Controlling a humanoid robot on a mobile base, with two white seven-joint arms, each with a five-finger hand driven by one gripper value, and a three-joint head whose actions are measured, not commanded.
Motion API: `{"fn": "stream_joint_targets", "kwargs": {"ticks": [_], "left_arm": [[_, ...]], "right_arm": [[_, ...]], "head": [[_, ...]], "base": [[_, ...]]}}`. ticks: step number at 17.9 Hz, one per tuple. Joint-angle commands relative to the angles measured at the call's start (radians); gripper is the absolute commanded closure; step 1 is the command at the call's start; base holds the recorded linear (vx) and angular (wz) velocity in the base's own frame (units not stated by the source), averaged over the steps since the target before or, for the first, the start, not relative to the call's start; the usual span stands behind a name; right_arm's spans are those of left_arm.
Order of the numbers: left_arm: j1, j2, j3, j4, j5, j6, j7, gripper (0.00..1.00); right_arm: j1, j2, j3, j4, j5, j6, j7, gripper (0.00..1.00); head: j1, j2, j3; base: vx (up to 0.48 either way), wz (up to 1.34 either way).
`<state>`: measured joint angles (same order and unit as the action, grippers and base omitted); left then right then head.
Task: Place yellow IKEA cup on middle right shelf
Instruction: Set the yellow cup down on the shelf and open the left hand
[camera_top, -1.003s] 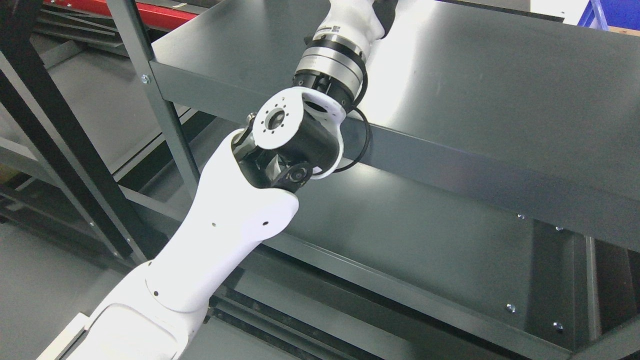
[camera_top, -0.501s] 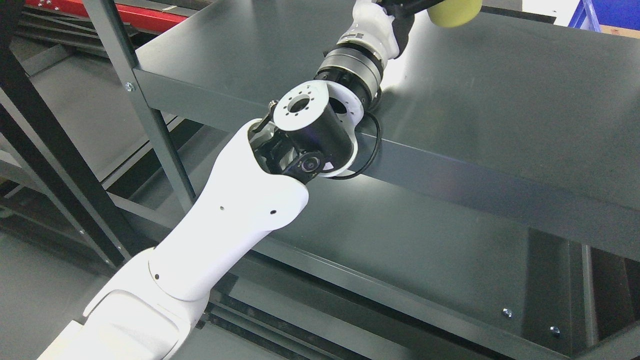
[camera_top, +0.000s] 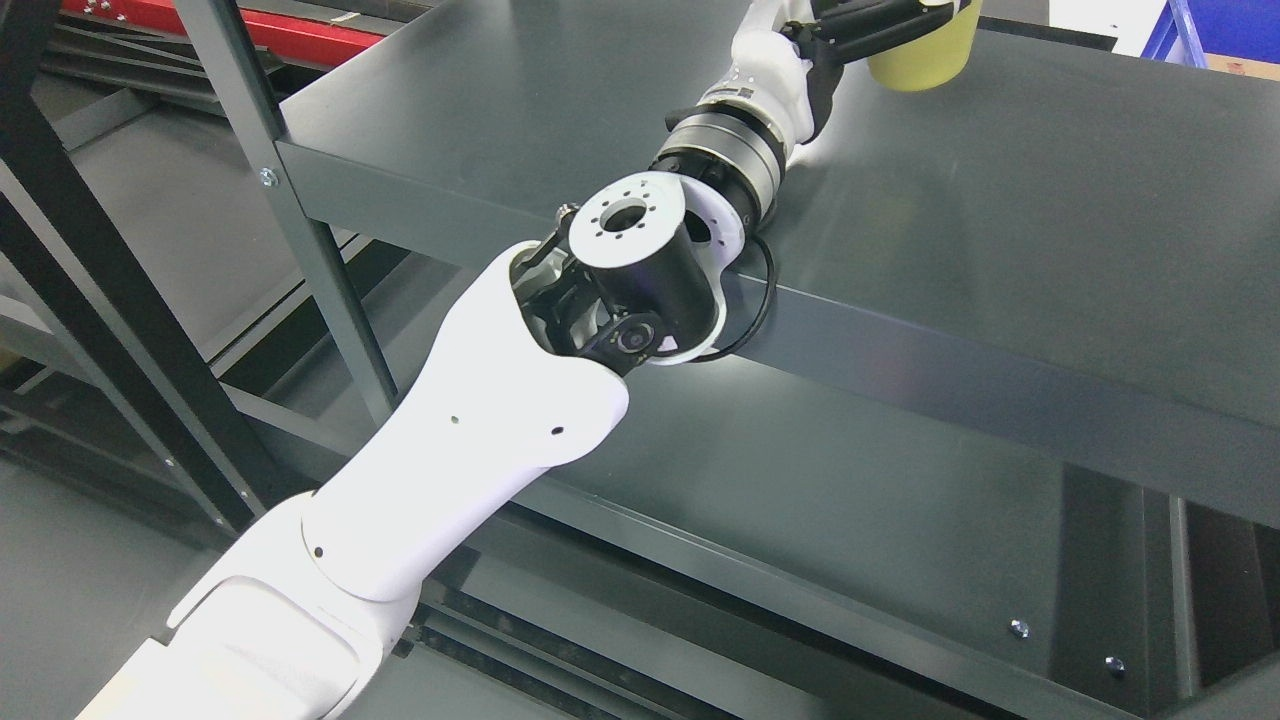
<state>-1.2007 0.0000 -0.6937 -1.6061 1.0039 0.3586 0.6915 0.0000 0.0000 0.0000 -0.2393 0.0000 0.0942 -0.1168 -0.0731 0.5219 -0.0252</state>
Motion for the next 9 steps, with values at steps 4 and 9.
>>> {"fn": "stream_joint_targets", "kwargs": {"ticks": [4,9], "left_arm": [[0.006,0.017,-0.015,-0.008,-0.079,-0.004,-0.001,0.15],[0.003,0.017,0.025,-0.008,-0.1,-0.058,-0.007,0.12]], "right_arm": [[0.014,-0.017,0.017,0.0,-0.025,-0.001,0.0,0.01],[0.014,-0.017,0.017,0.0,-0.025,-0.001,0.0,0.01]], "head": [[0.0,0.0,0.0],[0.0,0.0,0.0]], "base": [[0.0,0.0],[0.0,0.0]]}}
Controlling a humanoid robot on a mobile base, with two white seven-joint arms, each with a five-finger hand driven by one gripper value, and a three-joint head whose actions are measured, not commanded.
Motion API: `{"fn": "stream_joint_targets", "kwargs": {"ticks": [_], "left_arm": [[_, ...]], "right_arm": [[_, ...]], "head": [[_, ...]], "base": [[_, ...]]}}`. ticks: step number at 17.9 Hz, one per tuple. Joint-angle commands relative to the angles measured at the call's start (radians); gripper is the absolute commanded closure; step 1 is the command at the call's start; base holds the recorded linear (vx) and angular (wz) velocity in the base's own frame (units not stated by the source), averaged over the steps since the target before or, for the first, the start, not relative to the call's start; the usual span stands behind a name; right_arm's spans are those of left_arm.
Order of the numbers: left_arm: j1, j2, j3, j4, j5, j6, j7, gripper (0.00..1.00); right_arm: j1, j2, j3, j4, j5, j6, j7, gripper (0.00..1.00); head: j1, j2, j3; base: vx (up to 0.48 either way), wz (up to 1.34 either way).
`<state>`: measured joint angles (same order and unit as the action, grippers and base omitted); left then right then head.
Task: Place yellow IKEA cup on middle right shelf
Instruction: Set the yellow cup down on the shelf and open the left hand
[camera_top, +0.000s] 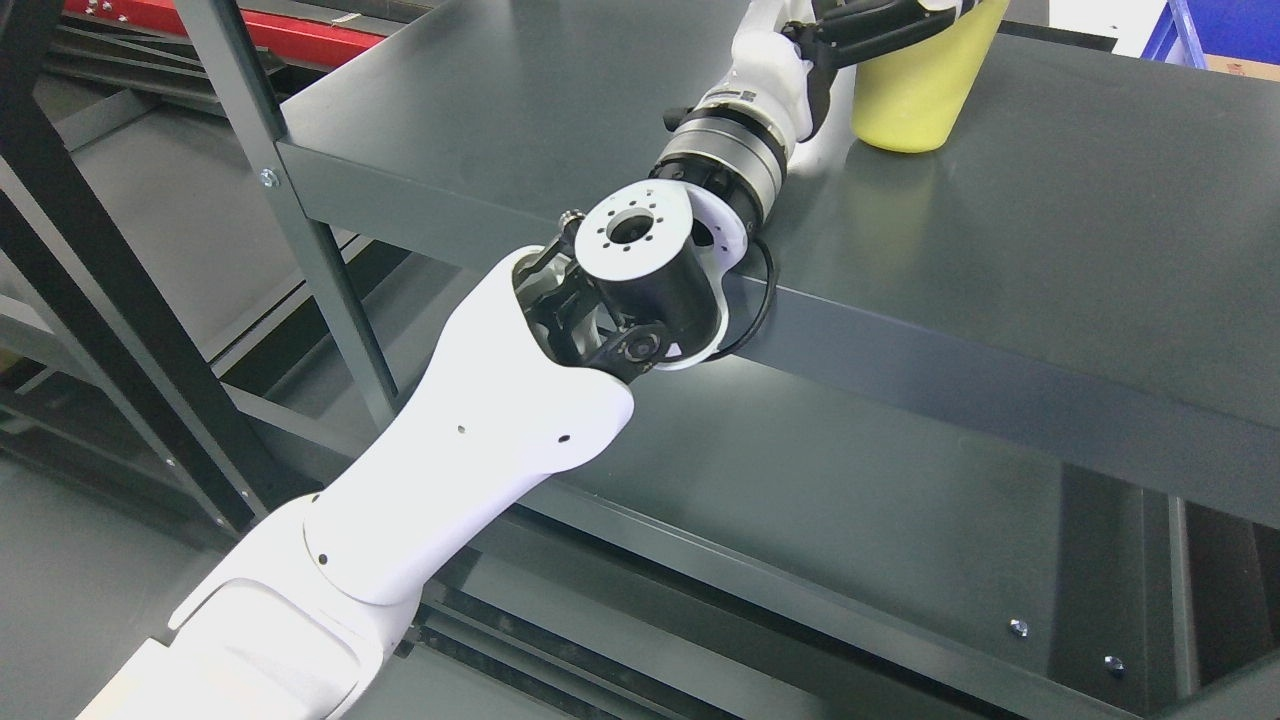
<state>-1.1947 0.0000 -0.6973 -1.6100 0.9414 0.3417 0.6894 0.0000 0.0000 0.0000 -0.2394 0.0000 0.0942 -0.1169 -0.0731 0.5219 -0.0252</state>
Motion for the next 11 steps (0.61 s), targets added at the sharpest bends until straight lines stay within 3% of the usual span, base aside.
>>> {"fn": "stream_joint_targets", "kwargs": {"ticks": [1,11], "left_arm": [[-0.005,0.017,0.031,-0.004,-0.058,-0.05,-0.007,0.11],[0.021,0.017,0.038,-0.004,-0.352,-0.184,-0.079,0.09]], "right_arm": [[0.014,-0.017,0.017,0.0,-0.025,-0.001,0.0,0.01],[0.014,-0.017,0.017,0.0,-0.025,-0.001,0.0,0.01]], "head": [[0.0,0.0,0.0],[0.0,0.0,0.0]], "base": [[0.0,0.0],[-0.02,0.03]]}}
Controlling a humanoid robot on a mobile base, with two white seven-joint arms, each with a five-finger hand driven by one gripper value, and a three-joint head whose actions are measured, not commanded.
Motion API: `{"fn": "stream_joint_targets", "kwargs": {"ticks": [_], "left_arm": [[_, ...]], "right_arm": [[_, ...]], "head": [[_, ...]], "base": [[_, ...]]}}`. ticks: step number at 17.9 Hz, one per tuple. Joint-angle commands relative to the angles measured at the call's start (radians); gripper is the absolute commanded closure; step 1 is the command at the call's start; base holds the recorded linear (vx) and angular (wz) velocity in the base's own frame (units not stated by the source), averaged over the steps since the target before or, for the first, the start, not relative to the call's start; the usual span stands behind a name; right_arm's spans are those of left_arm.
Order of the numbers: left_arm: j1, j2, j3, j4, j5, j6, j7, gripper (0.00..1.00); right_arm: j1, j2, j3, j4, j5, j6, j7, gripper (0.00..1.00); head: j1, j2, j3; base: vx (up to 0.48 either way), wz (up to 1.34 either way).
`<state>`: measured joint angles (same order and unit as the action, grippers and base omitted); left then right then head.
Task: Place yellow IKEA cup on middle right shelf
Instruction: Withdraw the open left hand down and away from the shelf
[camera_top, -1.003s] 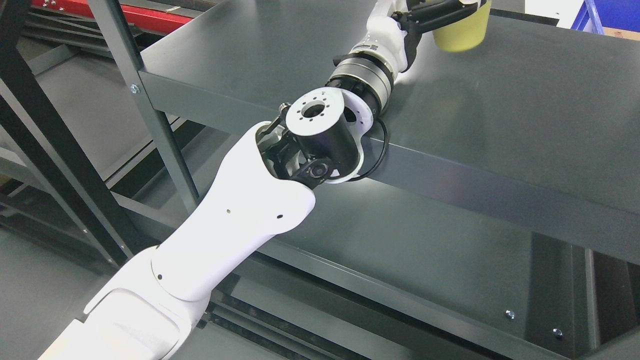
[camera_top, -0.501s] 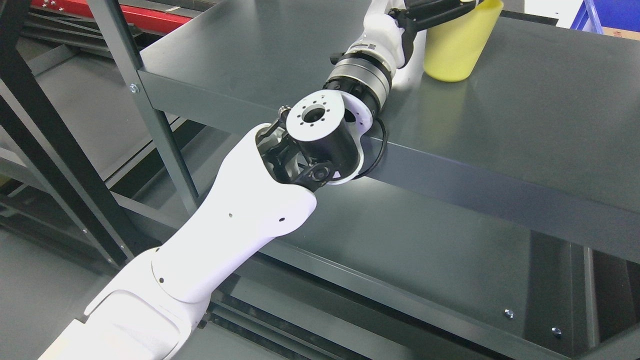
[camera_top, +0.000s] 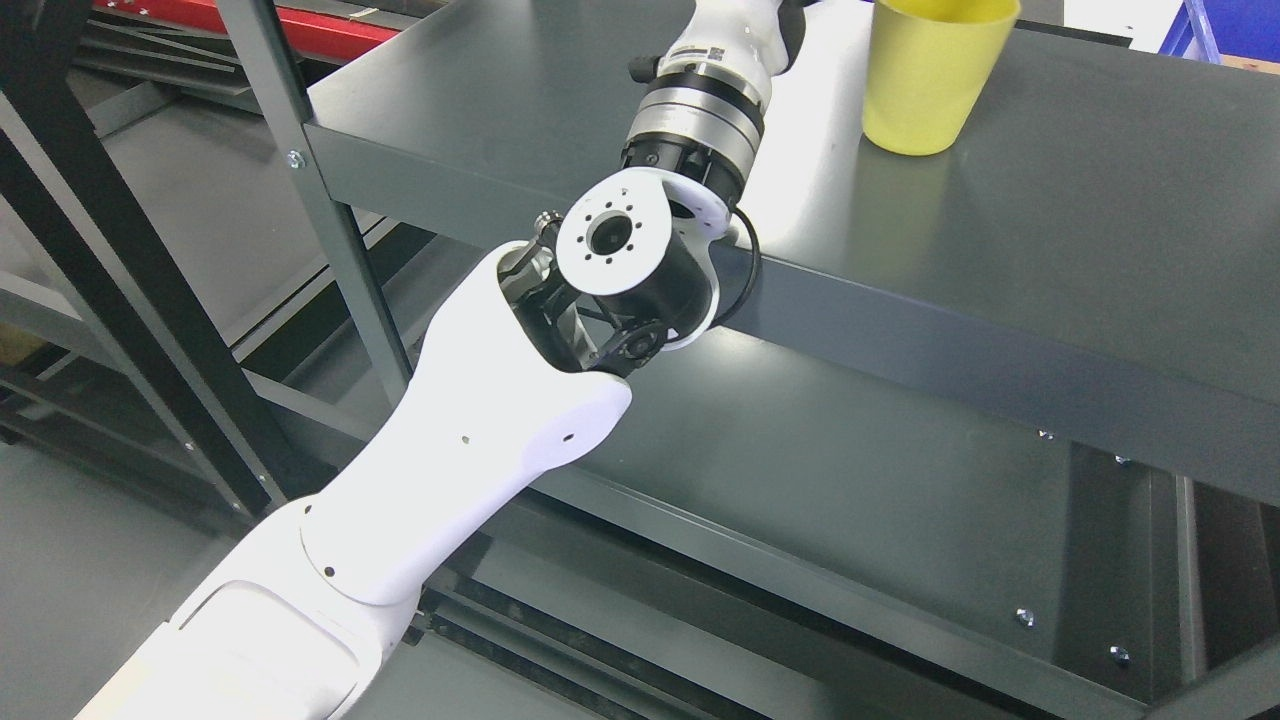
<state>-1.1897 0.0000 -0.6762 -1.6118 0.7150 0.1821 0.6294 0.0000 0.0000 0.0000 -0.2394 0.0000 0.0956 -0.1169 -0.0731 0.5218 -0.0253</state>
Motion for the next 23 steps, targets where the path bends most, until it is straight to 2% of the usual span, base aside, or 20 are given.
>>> {"fn": "stream_joint_targets", "kwargs": {"ticks": [1,7,13,23], "left_arm": [[0.019,0.017,0.03,-0.002,-0.127,-0.03,-0.028,0.09],[0.084,0.017,0.059,-0.003,-0.164,-0.136,-0.114,0.09],[0.136,0.018,0.084,-0.039,-0.178,-0.148,-0.155,0.09],[0.17,0.074,0.084,-0.071,-0.189,-0.259,-0.295,0.06]], "right_arm": [[0.014,-0.017,0.017,0.0,-0.025,-0.002,0.0,0.01],[0.014,-0.017,0.017,0.0,-0.025,-0.002,0.0,0.01],[0.014,-0.017,0.017,0.0,-0.025,-0.002,0.0,0.01],[0.014,-0.017,0.017,0.0,-0.025,-0.002,0.0,0.01]], "head": [[0.0,0.0,0.0],[0.0,0.0,0.0],[0.0,0.0,0.0],[0.0,0.0,0.0]], "base": [[-0.042,0.05],[-0.046,0.03],[-0.08,0.08],[-0.125,-0.04]]}}
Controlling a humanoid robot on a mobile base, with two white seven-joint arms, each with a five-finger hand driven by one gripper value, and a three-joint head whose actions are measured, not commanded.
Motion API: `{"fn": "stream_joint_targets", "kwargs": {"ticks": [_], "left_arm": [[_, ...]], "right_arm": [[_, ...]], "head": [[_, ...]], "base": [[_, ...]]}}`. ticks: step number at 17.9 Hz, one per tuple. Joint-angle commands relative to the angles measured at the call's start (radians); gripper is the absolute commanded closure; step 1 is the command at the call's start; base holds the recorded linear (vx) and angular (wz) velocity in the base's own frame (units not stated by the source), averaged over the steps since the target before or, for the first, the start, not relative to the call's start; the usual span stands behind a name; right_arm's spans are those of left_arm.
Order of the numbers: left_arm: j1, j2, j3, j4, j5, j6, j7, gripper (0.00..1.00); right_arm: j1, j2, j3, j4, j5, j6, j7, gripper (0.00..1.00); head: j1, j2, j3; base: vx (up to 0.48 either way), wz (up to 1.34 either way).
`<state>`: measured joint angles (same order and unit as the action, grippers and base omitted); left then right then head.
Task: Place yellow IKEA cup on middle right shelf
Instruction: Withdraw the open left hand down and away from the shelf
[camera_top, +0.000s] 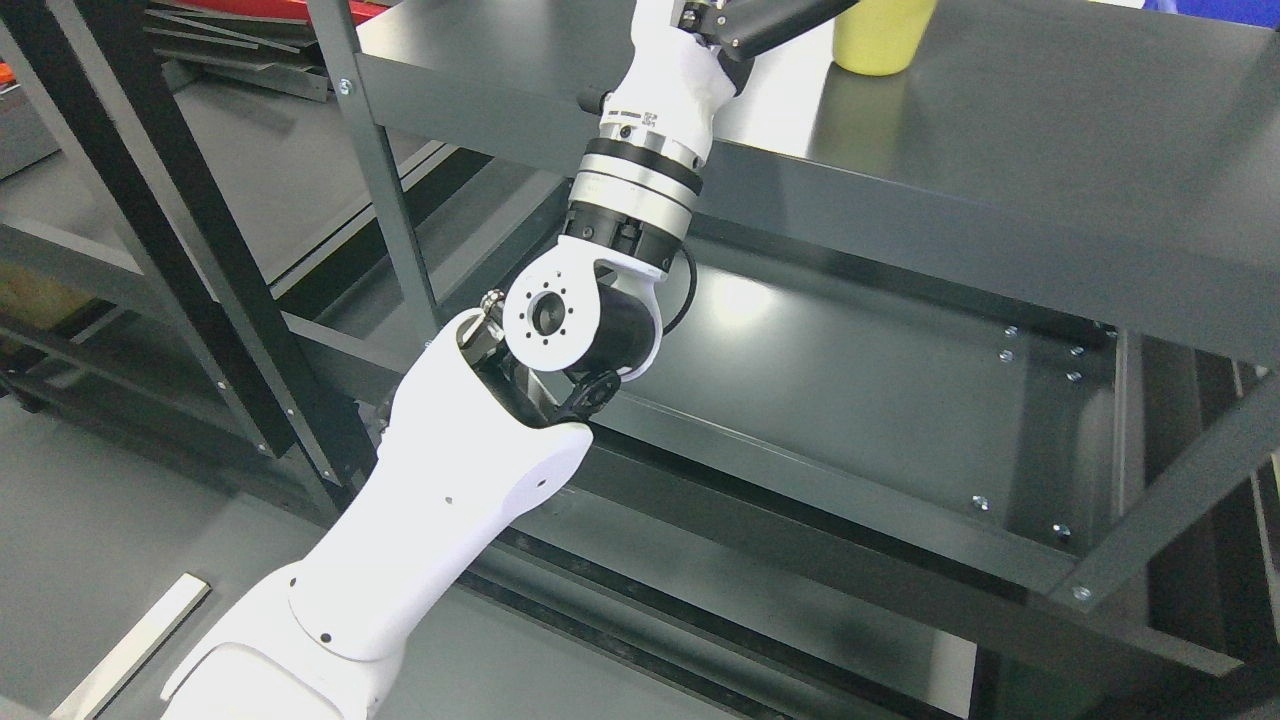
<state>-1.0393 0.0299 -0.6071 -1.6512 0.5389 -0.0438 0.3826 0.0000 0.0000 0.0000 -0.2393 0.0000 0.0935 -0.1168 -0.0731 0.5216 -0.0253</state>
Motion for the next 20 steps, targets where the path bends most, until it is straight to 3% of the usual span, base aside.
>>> {"fn": "stream_joint_targets", "kwargs": {"ticks": [1,14,20], "left_arm": [[0.019,0.047,0.016,-0.032,-0.022,-0.048,-0.068,0.05],[0.068,0.18,0.135,-0.073,-0.089,-0.143,-0.097,0.02],[0.143,0.265,0.128,-0.121,-0.091,-0.301,-0.166,0.01]], "right_arm": [[0.014,-0.017,0.017,0.0,-0.025,0.0,0.0,0.01],[0.014,-0.017,0.017,-0.001,-0.025,0.0,0.0,0.01],[0.014,-0.017,0.017,0.0,-0.025,0.0,0.0,0.01]], "head": [[0.0,0.0,0.0],[0.0,0.0,0.0],[0.0,0.0,0.0]], "base": [[-0.134,-0.25],[-0.151,-0.05],[-0.081,0.0]]}}
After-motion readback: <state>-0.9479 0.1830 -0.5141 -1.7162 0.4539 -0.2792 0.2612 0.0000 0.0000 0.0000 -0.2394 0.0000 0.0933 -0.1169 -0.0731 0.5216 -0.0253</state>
